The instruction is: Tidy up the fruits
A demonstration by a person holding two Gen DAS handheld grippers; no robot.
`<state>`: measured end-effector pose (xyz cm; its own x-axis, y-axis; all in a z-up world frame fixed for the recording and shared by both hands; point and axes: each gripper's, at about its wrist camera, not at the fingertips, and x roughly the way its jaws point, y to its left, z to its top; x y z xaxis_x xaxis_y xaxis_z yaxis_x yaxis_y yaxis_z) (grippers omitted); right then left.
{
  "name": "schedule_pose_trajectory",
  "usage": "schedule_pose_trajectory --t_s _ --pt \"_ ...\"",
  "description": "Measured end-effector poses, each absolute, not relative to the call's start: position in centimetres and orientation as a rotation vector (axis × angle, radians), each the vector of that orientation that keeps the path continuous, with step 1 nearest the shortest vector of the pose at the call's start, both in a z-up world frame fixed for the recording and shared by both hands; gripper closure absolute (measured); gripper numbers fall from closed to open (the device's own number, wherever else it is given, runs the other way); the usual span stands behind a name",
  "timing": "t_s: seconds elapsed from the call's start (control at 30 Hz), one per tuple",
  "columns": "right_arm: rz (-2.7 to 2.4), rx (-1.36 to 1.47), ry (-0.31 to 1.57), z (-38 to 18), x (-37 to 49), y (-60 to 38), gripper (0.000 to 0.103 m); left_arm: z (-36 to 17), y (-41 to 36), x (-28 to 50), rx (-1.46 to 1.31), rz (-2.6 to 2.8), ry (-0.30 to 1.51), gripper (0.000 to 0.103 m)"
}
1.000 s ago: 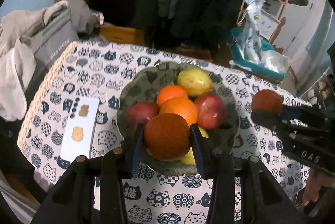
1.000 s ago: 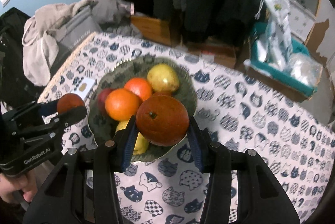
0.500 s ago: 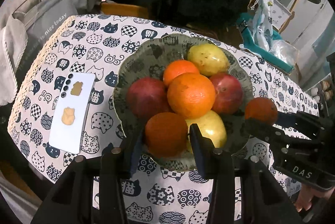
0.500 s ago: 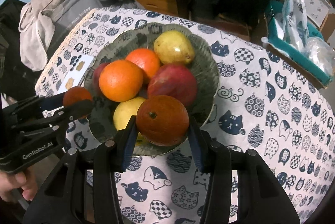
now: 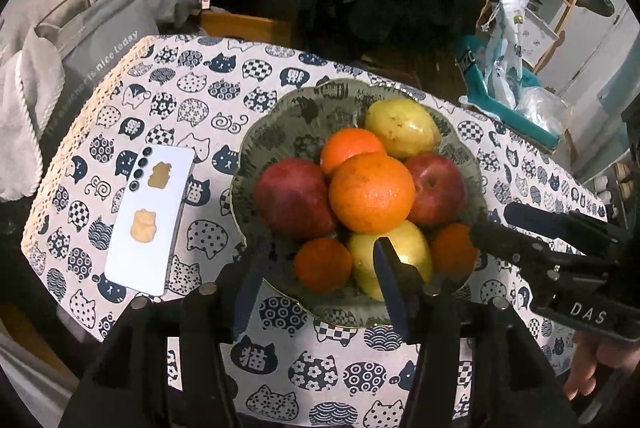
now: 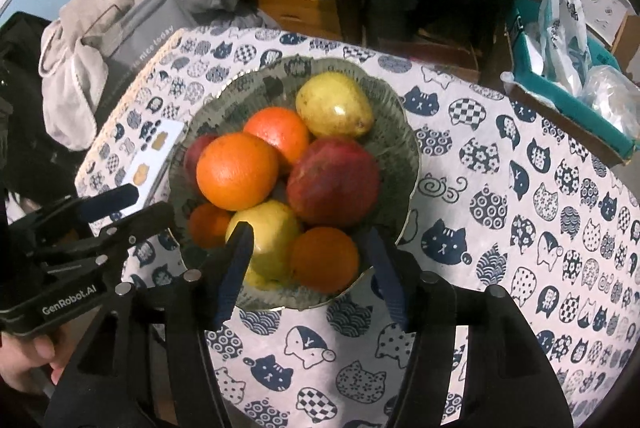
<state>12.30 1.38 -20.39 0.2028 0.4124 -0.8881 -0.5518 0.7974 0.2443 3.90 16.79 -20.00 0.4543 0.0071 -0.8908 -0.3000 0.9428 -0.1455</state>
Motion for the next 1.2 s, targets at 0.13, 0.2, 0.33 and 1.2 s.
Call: schedule_pose_trajectory --t_s 0.13,0.2,0.33,1.2 --pt "0.655 -0.125 1.148 -18.8 12.3 0.8 0.042 -18.8 16.7 3.6 -0.296 0.192 1.059 0.040" --pt "0.640 -0.127 1.120 -17.8 12.2 0.6 0.042 -18.0 16.7 3.4 -0.295 0.189 1.039 0.037" --pt "0.610 -0.140 1.054 -15.6 11.9 -0.1 0.038 -16.6 16.5 3.2 -0.292 0.181 1.009 0.035" --pt "0.435 -0.160 0.665 -2.0 6.8 -7.9 0.021 -3.8 13.0 -0.2 -0.180 0.158 0.716 0.011"
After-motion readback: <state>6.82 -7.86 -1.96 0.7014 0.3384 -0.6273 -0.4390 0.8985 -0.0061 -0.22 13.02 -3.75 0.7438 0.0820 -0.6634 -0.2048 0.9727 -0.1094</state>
